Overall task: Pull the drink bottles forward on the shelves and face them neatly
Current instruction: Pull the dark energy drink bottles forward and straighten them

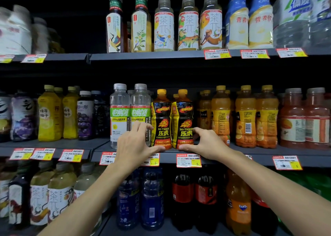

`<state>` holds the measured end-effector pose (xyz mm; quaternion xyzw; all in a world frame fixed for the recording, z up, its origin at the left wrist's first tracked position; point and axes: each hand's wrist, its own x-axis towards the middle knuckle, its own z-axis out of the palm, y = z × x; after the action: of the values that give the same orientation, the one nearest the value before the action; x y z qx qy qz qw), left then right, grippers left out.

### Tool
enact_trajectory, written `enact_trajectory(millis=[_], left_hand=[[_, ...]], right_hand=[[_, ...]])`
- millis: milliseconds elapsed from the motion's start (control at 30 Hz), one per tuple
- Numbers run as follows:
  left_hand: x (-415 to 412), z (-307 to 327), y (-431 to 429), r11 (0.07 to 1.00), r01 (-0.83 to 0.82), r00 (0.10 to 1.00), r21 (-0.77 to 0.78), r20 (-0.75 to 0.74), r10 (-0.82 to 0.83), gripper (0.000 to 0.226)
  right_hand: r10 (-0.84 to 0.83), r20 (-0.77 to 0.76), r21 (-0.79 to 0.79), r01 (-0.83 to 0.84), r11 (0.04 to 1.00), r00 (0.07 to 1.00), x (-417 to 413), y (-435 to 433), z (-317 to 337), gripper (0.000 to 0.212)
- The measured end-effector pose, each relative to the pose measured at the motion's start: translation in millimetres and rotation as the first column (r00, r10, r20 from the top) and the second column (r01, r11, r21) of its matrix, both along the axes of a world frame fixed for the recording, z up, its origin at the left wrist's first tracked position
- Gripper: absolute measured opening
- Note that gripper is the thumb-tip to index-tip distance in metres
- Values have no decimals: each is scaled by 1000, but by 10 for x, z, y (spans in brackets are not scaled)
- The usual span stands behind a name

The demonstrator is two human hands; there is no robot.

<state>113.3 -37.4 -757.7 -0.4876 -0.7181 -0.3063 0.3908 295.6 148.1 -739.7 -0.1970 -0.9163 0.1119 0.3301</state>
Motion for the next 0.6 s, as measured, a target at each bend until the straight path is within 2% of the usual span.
enact_trajectory(millis=[600], left_hand=[[25,43,-32,998,-22,1000,-60,-23,20,72]], right_hand=[[-31,-8,8,31,999,999,-30,-6,-2,108]])
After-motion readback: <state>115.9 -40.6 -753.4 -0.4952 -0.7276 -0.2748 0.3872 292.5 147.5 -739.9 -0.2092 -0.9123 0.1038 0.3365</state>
